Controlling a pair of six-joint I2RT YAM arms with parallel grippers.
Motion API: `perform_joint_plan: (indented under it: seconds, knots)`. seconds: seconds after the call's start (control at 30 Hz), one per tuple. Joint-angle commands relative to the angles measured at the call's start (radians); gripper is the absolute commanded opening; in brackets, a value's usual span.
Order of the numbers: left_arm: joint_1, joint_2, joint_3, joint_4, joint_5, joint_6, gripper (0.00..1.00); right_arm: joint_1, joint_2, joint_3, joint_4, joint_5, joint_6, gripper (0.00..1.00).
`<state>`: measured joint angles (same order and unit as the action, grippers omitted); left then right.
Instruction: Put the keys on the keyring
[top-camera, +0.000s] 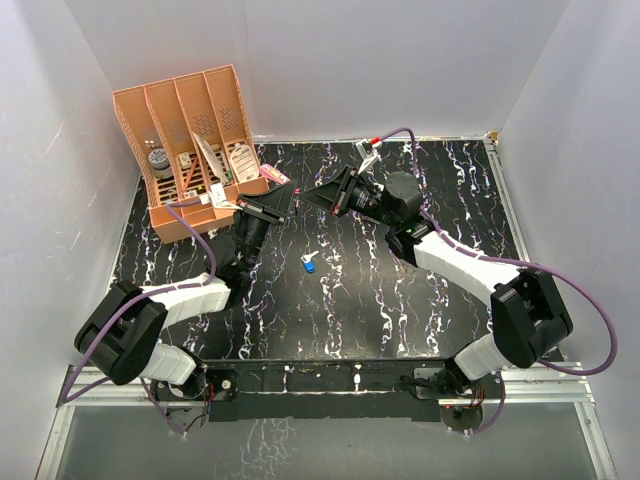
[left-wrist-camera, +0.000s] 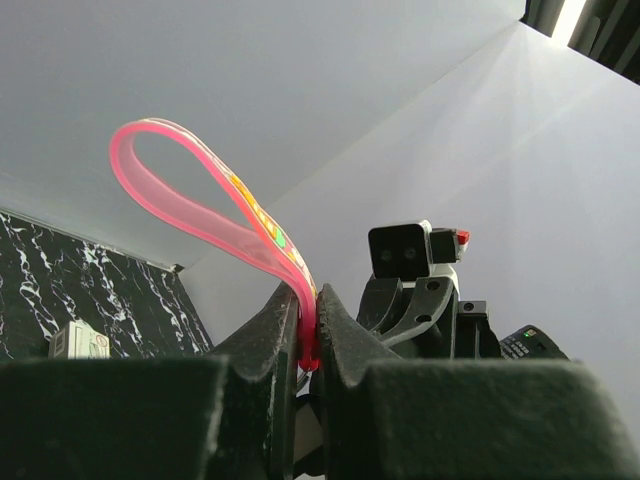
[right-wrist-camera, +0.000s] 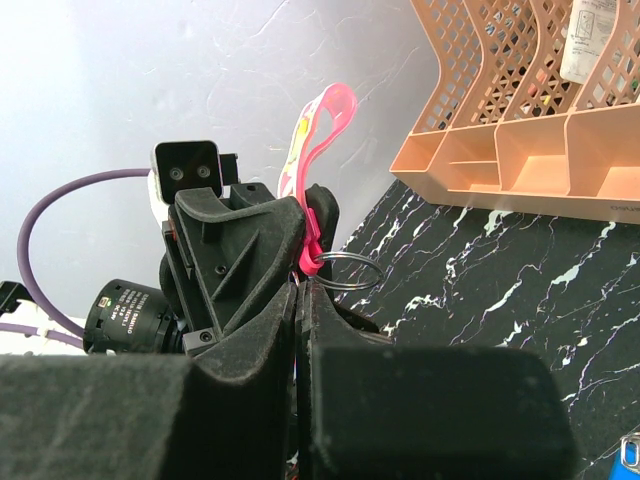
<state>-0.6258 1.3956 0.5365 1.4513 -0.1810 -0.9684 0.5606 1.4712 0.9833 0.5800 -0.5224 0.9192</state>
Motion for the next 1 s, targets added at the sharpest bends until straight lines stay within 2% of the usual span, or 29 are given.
perform_joint_plan:
  seconds: [0.0,0.97]
  knots:
    - [-0.005,-0.023,0.006,0.167,0.024,0.009,0.0,-0.006,-0.002,-0.008,0.074,-0.003,0.006,0.0]
    - [-0.005,-0.024,0.008,0.165,0.027,0.005,0.0,-0.019,0.017,-0.025,0.112,-0.022,0.032,0.0]
